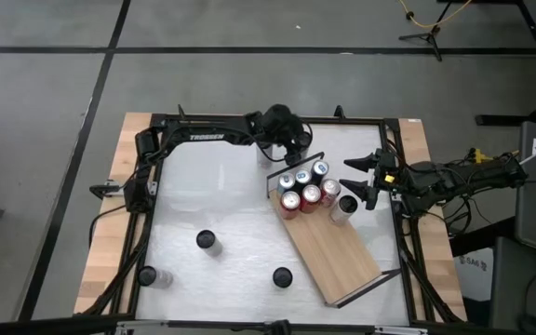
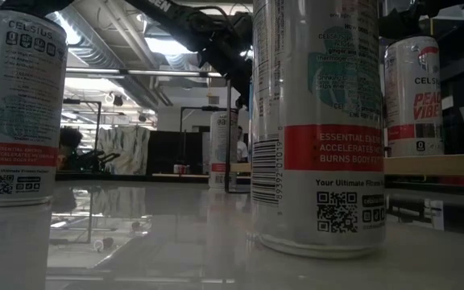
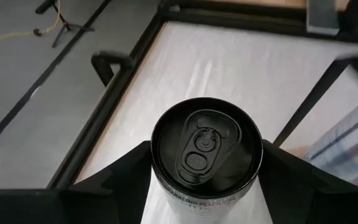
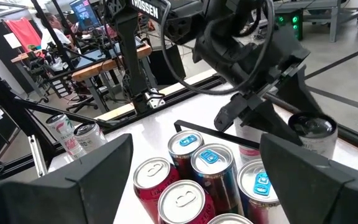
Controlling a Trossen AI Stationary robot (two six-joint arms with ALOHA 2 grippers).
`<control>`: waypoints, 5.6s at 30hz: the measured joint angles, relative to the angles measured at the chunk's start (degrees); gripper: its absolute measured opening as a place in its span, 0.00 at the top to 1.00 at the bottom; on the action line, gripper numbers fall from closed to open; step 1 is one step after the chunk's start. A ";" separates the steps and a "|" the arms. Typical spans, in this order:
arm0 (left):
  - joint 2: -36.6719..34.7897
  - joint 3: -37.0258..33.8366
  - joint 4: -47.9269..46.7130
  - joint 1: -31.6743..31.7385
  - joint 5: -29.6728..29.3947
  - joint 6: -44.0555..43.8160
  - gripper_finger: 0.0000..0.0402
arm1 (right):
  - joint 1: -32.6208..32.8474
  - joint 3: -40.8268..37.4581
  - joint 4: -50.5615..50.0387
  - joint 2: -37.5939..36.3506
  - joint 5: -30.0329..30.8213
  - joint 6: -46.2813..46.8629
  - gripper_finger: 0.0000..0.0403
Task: Place canned beverage on shelf
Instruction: Put the white pink soda can on the shelf aligned with the other white pink soda can
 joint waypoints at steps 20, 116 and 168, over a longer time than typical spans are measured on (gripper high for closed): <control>-0.45 19.19 -14.34 -0.02 -0.02 -0.17 0.41 | 0.00 0.00 0.32 -0.02 -0.02 0.00 0.15; -32.46 -29.42 -38.53 -24.70 -52.54 -68.95 0.41 | 0.00 0.00 0.80 -0.08 -0.02 0.02 0.15; -29.70 -29.69 -12.39 -38.08 -23.68 -30.68 0.39 | 0.00 0.00 0.65 1.70 -0.02 0.02 0.15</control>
